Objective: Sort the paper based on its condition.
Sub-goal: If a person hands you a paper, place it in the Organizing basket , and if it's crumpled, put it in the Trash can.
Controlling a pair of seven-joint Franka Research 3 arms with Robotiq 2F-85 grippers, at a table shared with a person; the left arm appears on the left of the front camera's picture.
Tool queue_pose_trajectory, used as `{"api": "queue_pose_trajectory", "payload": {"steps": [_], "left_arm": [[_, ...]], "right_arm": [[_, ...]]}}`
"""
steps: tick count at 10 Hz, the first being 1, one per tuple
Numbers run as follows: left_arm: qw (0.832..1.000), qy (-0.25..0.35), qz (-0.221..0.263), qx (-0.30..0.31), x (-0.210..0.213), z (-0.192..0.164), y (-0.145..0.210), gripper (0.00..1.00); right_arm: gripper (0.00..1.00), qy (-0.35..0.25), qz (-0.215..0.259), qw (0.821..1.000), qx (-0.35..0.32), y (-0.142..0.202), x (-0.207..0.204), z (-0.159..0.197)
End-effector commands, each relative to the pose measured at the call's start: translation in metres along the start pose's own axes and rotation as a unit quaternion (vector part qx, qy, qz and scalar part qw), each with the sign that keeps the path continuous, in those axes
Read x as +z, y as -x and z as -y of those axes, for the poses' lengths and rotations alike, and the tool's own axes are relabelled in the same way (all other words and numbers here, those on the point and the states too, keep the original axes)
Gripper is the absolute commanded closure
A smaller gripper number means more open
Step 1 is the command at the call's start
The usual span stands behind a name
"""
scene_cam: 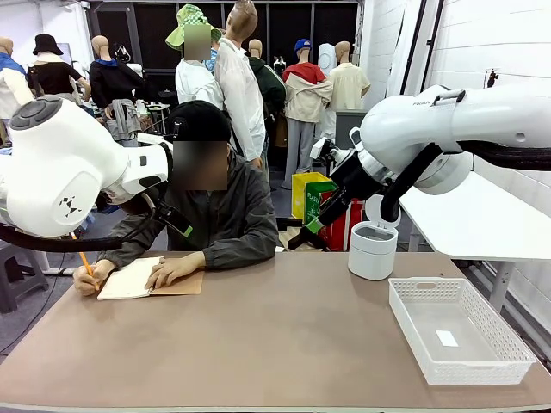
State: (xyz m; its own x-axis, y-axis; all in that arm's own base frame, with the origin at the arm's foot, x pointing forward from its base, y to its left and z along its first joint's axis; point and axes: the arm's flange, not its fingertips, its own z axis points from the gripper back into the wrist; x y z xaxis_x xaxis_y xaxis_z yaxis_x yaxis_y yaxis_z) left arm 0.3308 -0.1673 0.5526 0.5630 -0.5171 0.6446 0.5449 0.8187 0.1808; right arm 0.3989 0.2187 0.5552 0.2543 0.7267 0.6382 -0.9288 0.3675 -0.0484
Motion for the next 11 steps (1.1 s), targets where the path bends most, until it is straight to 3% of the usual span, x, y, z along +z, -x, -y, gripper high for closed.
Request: {"api": "queue_pose_trajectory", "payload": {"steps": [1,11], "left_arm": [[1.000,-0.002,0.000,0.001,-0.0003,-0.0006,0.0008,0.00],[1.000,-0.002,0.000,0.001,-0.0003,-0.0006,0.0008,0.00]], "right_arm": [[0.00,0.000,-0.003,1.000,0.000,0.0014,-0.0009,0.0005],[0.00,0.000,-0.003,1.000,0.000,0.0014,-0.0009,0.0005]]}}
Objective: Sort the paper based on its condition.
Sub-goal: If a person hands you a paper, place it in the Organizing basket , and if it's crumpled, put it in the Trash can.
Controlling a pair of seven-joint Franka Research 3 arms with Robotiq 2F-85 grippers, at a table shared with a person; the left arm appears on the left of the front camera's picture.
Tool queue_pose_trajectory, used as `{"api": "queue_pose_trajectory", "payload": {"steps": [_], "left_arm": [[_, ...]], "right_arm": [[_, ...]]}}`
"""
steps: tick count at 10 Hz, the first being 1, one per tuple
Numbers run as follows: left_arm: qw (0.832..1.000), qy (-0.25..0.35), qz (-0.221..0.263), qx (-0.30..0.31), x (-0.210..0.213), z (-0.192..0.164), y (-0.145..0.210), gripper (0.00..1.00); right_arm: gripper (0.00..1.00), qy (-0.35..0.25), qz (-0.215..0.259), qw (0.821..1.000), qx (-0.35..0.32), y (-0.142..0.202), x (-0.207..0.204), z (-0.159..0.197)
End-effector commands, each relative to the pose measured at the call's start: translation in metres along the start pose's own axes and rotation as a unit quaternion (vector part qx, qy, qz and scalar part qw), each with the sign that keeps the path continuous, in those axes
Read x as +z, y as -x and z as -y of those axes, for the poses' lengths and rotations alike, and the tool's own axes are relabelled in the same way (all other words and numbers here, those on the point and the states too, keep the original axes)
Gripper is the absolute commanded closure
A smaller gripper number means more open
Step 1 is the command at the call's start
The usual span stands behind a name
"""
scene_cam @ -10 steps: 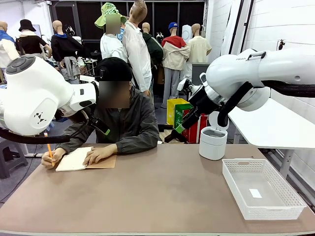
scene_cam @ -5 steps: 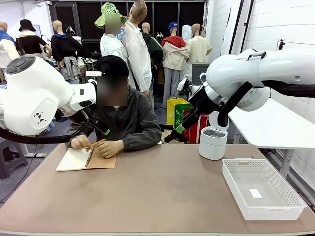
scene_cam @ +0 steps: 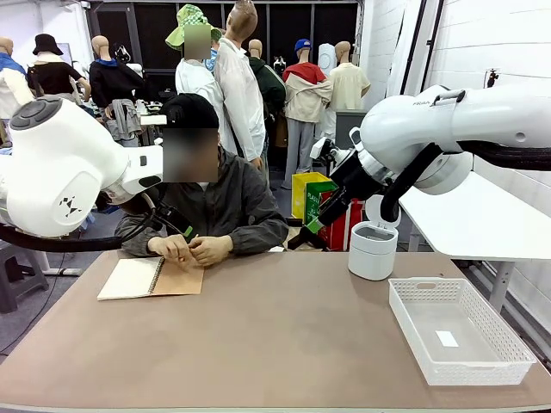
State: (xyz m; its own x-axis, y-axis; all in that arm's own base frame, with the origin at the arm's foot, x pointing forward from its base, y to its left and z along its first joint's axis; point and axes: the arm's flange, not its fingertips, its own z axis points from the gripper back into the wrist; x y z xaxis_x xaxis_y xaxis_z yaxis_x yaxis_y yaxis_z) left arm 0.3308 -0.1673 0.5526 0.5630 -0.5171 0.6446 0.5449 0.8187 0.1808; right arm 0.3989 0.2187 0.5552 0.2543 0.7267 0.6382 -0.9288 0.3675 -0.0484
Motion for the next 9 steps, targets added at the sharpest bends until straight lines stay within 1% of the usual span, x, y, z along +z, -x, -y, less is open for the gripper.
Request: {"api": "queue_pose_trajectory", "payload": {"steps": [1,9], "left_arm": [[1.000,-0.002,0.000,0.001,-0.0003,-0.0006,0.0008,0.00],[1.000,-0.002,0.000,0.001,-0.0003,-0.0006,0.0008,0.00]], "right_arm": [[0.00,0.000,-0.003,1.000,0.000,0.0014,-0.0009,0.0005],[0.00,0.000,-0.003,1.000,0.000,0.0014,-0.0009,0.0005]]}}
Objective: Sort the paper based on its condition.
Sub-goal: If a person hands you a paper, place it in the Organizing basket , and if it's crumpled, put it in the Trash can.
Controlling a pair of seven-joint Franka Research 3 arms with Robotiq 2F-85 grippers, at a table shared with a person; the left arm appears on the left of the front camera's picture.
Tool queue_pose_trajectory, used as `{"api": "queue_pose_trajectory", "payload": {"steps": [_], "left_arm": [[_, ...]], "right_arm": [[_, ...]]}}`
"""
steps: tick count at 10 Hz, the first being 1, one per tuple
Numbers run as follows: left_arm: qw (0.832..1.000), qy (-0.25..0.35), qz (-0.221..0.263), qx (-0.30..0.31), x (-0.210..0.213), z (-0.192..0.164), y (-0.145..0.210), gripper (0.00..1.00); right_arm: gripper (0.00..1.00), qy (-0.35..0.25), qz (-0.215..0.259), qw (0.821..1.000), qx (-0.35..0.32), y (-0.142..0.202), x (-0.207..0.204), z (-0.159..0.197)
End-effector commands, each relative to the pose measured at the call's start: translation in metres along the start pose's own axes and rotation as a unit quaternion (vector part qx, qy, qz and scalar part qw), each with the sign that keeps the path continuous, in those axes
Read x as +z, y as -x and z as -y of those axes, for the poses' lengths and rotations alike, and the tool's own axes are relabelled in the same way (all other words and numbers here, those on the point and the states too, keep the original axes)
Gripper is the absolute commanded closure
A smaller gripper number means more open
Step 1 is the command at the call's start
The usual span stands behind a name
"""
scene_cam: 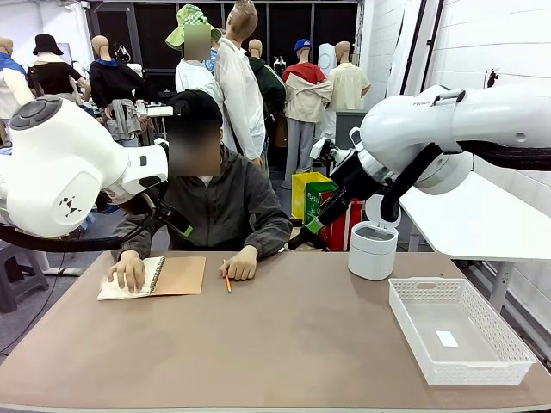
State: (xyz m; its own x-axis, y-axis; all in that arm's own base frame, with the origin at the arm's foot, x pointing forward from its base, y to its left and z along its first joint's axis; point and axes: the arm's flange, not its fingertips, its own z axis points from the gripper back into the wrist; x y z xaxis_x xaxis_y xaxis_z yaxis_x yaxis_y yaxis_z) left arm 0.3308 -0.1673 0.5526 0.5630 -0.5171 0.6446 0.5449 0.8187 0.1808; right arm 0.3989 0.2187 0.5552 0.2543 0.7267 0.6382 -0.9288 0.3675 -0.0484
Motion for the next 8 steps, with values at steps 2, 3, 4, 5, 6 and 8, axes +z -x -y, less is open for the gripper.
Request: {"api": "queue_pose_trajectory", "payload": {"steps": [2,3,4,5,6,8], "left_arm": [[1.000,-0.002,0.000,0.001,-0.0003,-0.0006,0.0008,0.00],[1.000,-0.002,0.000,0.001,-0.0003,-0.0006,0.0008,0.00],[1.000,-0.002,0.000,0.001,-0.0003,-0.0006,0.0008,0.00],[1.000,-0.002,0.000,0.001,-0.0003,-0.0006,0.0008,0.00],[1.000,-0.002,0.000,0.001,-0.0003,-0.0006,0.0008,0.00],[1.000,-0.002,0.000,0.001,-0.0003,-0.0006,0.0008,0.00]], "right_arm": [[0.00,0.000,-0.003,1.000,0.000,0.0014,-0.0009,0.0005],[0.00,0.000,-0.003,1.000,0.000,0.0014,-0.0009,0.0005],[0.00,0.000,-0.003,1.000,0.000,0.0014,-0.0009,0.0005],[0.00,0.000,-0.003,1.000,0.000,0.0014,-0.0009,0.0005],[0.00,0.000,-0.003,1.000,0.000,0.0014,-0.0009,0.0005],[0.00,0.000,-0.003,1.000,0.000,0.0014,-0.0009,0.0005]]}}
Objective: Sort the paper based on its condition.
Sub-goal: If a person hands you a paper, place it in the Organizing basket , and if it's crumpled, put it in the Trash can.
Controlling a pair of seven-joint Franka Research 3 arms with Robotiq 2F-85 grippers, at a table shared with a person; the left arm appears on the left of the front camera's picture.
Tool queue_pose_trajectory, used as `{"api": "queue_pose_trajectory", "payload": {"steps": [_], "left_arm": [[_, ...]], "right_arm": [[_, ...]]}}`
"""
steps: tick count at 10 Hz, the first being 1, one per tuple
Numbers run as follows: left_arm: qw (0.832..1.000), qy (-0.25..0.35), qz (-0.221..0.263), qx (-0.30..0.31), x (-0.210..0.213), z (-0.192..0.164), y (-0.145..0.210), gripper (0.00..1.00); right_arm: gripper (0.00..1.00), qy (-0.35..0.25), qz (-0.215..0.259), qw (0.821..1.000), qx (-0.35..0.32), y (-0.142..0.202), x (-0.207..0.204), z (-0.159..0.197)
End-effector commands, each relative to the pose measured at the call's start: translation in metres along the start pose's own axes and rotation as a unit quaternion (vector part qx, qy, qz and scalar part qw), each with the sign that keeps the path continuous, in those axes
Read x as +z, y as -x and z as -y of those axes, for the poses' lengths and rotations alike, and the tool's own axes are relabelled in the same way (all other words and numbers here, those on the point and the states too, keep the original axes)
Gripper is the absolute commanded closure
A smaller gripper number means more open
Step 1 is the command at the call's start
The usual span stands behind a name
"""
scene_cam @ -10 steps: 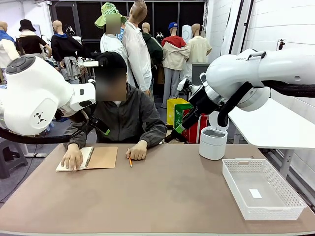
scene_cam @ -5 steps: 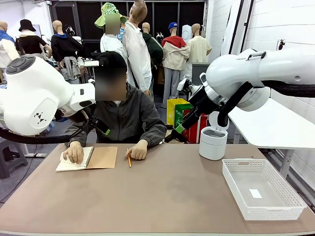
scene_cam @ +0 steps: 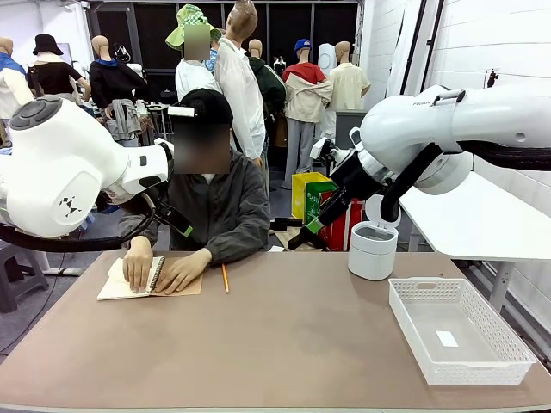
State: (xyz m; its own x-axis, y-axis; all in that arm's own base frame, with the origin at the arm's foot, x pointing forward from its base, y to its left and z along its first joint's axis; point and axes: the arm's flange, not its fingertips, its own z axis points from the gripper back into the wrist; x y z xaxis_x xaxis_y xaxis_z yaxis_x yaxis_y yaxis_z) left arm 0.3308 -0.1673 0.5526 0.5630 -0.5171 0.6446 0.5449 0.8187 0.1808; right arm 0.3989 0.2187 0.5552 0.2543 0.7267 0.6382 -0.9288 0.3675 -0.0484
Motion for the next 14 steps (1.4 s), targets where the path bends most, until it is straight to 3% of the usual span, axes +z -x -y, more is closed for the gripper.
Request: {"api": "queue_pose_trajectory", "payload": {"steps": [1,14], "left_arm": [[1.000,-0.002,0.000,0.001,-0.0003,-0.0006,0.0008,0.00],[1.000,-0.002,0.000,0.001,-0.0003,-0.0006,0.0008,0.00]], "right_arm": [[0.00,0.000,-0.003,1.000,0.000,0.0014,-0.0009,0.0005],[0.00,0.000,-0.003,1.000,0.000,0.0014,-0.0009,0.0005]]}}
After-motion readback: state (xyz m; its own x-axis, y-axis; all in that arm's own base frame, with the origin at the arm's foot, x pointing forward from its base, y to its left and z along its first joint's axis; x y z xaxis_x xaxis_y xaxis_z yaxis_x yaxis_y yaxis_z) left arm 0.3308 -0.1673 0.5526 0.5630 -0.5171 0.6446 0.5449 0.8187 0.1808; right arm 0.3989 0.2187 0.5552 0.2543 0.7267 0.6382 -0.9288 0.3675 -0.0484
